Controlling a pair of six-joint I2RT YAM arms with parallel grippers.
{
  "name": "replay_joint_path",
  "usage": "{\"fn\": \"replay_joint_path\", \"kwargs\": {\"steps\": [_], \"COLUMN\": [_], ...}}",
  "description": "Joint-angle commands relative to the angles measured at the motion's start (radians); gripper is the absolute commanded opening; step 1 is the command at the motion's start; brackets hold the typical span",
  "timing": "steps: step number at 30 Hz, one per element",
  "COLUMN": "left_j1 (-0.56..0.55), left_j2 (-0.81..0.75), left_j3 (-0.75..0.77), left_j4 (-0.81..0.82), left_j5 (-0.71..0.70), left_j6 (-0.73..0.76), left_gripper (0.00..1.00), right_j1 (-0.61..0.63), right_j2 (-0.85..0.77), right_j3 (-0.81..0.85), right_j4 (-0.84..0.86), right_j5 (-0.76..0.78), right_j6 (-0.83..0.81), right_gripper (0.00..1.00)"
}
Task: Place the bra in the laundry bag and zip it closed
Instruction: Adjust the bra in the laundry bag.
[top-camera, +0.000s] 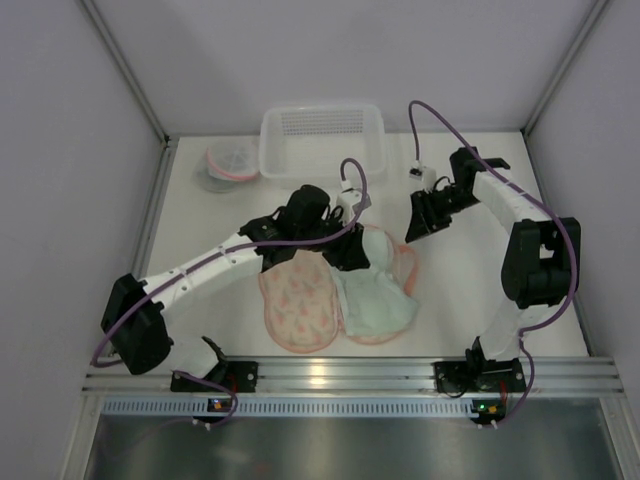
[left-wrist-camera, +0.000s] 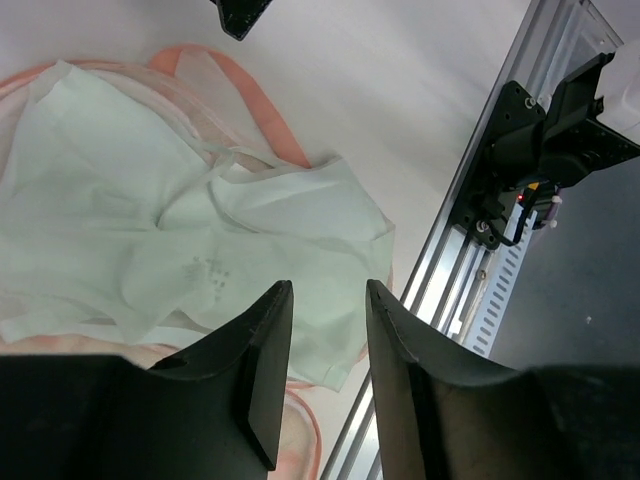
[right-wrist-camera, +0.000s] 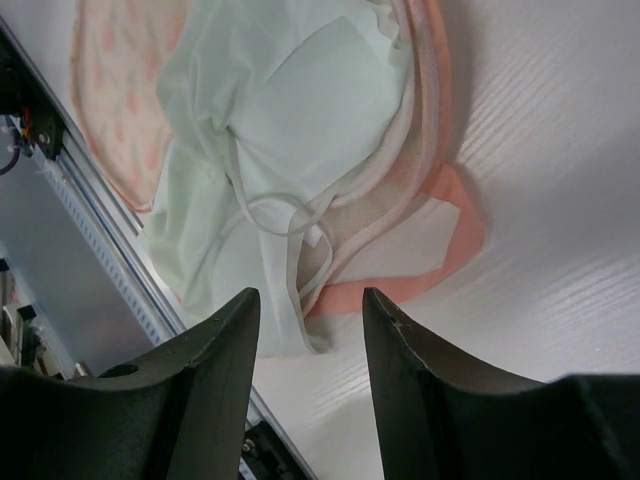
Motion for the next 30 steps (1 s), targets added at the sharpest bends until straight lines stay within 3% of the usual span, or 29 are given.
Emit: {"fn": "replay_joint_path", "kwargs": {"steps": [1, 6, 11, 15, 19, 23, 29, 30], "left_j1": [0.005, 0.061, 0.178, 0.192, 0.198, 0.201, 0.201, 0.201], "left_j2": [-0.012, 0.006, 0.131, 0.209, 0.304, 0.381, 0.588, 0.635], "left_j3": [0.020, 0.033, 0.088, 0.105, 0.157, 0.174, 0.218, 0.220], "left_j4": [0.026, 0.026, 0.003, -0.011, 0.003, 0.116, 0.144, 0.131], "left_j5": [0.012, -0.040, -0.014, -0.036, 0.047, 0.171, 0.133, 0.077], "left_j6": [0.030, 0.050, 0.013, 0.038, 0.046, 0.001, -0.099, -0.095], "left_gripper": [0.41, 0.41, 0.40, 0.36, 0.29, 0.19, 0.11, 0.10], "right_j1": [0.008, 0.014, 0.012, 0.020, 0.020, 0.020, 0.008, -0.001], "right_j2": [-0.011, -0.026, -0.051, -0.054, -0.053, -0.049, -0.062, -0.063], "right_j3": [-0.007, -0.053, -0.161, -0.203, -0.205, -0.198, -0.175, -0.171], "right_j4": [-0.050, -0.048, -0.015, 0.002, 0.004, -0.001, -0.039, -0.044], "right_j5": [-0.064, -0.035, 0.022, 0.030, 0.019, 0.013, 0.012, 0.012], "right_j6": [-0.062, -0.076, -0.056, -0.043, -0.036, -0.032, -0.033, -0.033], "right_gripper": [0.47, 0.46, 0.43, 0.42, 0.39, 0.37, 0.32, 0.32]}}
